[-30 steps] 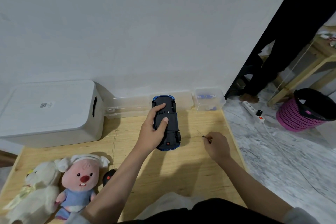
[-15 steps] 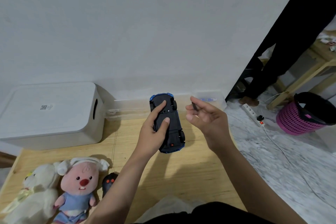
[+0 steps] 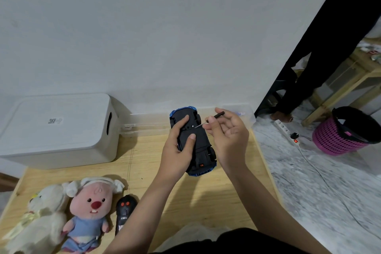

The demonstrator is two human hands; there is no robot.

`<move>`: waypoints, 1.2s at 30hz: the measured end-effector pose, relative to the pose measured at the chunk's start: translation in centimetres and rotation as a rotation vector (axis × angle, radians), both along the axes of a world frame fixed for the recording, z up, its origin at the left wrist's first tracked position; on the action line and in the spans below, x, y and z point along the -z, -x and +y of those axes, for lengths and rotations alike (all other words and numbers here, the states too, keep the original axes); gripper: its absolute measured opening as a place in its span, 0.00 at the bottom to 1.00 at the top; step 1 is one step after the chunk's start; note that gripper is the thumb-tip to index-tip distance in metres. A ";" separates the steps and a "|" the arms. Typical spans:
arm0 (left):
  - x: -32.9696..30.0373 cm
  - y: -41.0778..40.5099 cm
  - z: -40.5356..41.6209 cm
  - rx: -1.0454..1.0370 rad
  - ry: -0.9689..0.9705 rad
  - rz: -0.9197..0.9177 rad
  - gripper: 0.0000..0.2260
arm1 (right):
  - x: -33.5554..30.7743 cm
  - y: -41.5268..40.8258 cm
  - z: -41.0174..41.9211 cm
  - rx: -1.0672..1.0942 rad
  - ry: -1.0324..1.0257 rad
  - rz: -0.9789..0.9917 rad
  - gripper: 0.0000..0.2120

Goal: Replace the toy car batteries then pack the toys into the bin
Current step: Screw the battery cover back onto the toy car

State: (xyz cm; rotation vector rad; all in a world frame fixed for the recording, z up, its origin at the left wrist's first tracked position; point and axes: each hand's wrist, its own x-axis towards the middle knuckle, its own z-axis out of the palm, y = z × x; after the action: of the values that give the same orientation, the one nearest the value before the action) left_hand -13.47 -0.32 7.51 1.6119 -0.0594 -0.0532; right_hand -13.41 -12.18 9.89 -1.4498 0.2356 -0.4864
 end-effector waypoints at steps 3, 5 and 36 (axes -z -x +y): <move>-0.2 0.2 -0.2 -0.009 0.008 -0.009 0.21 | 0.1 0.2 0.4 0.045 0.081 -0.043 0.14; -0.2 0.3 -0.3 -0.017 0.009 -0.014 0.21 | 0.1 0.3 0.6 0.061 0.100 -0.047 0.17; -0.7 0.6 -0.4 -0.041 -0.012 -0.007 0.20 | 0.2 -0.2 0.9 0.107 0.249 -0.214 0.17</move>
State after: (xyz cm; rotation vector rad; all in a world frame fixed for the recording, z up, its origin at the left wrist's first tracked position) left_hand -14.03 -0.73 8.24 1.6251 -0.0316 -0.0158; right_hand -13.21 -11.31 9.66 -1.6175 0.0832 -0.7748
